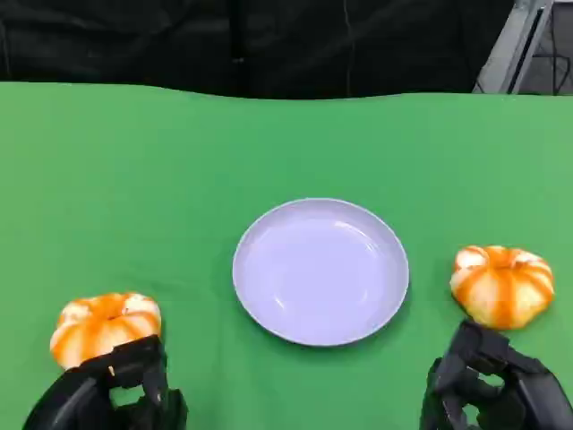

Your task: Grasp the bread from the table and place it into the plate.

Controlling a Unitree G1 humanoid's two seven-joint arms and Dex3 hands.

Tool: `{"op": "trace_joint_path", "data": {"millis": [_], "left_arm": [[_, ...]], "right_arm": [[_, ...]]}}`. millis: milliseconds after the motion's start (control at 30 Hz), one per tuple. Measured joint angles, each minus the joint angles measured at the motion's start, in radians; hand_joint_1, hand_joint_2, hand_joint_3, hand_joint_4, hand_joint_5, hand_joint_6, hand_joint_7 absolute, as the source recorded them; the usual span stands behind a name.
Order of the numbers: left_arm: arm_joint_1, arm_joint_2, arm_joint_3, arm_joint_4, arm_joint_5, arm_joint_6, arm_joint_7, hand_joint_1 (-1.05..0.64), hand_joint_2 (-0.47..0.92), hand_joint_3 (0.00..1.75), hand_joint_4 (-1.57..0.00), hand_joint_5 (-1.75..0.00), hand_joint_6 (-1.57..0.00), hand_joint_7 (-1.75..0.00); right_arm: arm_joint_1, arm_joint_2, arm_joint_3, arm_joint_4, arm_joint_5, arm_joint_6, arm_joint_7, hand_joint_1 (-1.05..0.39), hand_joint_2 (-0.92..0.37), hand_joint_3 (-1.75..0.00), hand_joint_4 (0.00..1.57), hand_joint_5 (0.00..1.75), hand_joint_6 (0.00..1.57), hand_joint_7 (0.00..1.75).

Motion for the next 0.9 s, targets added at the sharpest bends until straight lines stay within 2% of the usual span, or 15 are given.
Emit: {"op": "trace_joint_path", "data": {"millis": [833, 867, 900], "left_arm": [[-0.003, 0.0, -0.001, 0.007, 0.001, 0.0, 0.0, -0.12, 0.59, 1.18, -0.89, -1.75, -0.78, -1.67], [-0.003, 0.0, -0.001, 0.007, 0.001, 0.0, 0.0, -0.26, 0.72, 0.74, -0.74, -1.33, -0.73, -1.12], [-0.002, 0.0, -0.002, 0.006, 0.015, -0.008, 0.005, -0.32, 0.82, 0.49, -0.72, -1.04, -0.79, -0.71]], "right_arm": [[-0.001, 0.0, 0.0, 0.002, 0.001, -0.001, 0.002, -0.15, -0.57, -1.19, 0.85, 1.75, 0.68, 1.68], [-0.001, 0.0, 0.0, 0.002, 0.001, -0.001, 0.002, -0.15, -0.57, -1.19, 0.85, 1.75, 0.68, 1.68], [-0.001, 0.0, 0.0, 0.002, 0.001, -0.001, 0.002, -0.15, -0.57, -1.19, 0.85, 1.75, 0.68, 1.68]]}}
